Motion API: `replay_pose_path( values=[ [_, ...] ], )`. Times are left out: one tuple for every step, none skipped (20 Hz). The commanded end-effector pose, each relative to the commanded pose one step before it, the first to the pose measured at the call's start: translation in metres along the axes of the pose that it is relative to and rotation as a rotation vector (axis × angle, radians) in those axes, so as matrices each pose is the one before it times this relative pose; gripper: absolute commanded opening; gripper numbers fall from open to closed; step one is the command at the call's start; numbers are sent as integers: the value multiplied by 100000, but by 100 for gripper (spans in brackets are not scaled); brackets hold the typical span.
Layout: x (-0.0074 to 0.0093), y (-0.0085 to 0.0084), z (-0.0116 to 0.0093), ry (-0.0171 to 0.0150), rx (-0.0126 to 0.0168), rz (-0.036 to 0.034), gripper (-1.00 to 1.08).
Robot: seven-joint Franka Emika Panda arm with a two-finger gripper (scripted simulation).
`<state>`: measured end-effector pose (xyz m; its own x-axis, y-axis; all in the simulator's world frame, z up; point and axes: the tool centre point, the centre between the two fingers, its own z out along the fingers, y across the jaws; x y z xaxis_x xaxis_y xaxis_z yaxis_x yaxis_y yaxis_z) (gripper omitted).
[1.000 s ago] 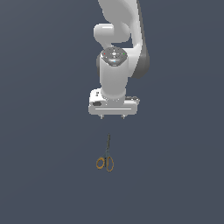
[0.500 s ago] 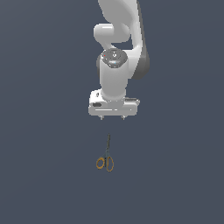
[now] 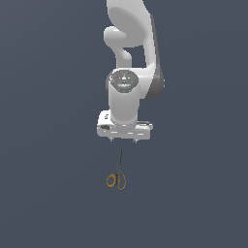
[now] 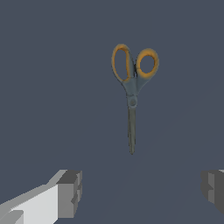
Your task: Pick up the object and move it to a goal position.
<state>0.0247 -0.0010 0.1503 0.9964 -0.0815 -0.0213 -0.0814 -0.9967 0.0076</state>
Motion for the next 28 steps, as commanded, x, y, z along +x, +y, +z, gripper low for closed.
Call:
replay_pose_path(
  values=[
    [1178,89,1197,247,185,3296,100],
    [528,24,557,138,84,1503,100],
    [546,21,603,146,84,1588,100],
    [549,16,636,151,82,1634,100],
    [508,10,619,145,74,1551,100],
    [466,5,594,137,67,1457,100],
    [425,1,568,129,60,1365,100],
    [387,-1,539,121,54,1274,100],
    [351,-4,509,113,48,1182,100],
    [316,-6,477,105,43,1090,100],
    [284,-5,443,98,38,1002,100],
    [253,-7,409,89,34,911,100],
    [224,-8,373,81,30,821,100],
    [197,-6,336,73,26,736,100],
    [170,-6,298,64,23,648,100],
    [144,-7,260,56,19,558,100],
    [120,-7,221,47,16,471,100],
    [98,-3,181,39,13,388,100],
    [75,-4,142,30,10,299,100],
    [54,-1,101,22,7,217,100],
    [30,-8,62,12,4,119,100],
    [15,17,18,7,2,69,100],
    [-101,8,-60,-133,-46,-284,100],
    [0,-1,39,0,0,0,100],
    [-1,-4,118,0,0,0,100],
    [-2,-7,195,0,0,0,100],
    [-3,-9,273,0,0,0,100],
    [5,31,329,28,12,62,100]
  ],
)
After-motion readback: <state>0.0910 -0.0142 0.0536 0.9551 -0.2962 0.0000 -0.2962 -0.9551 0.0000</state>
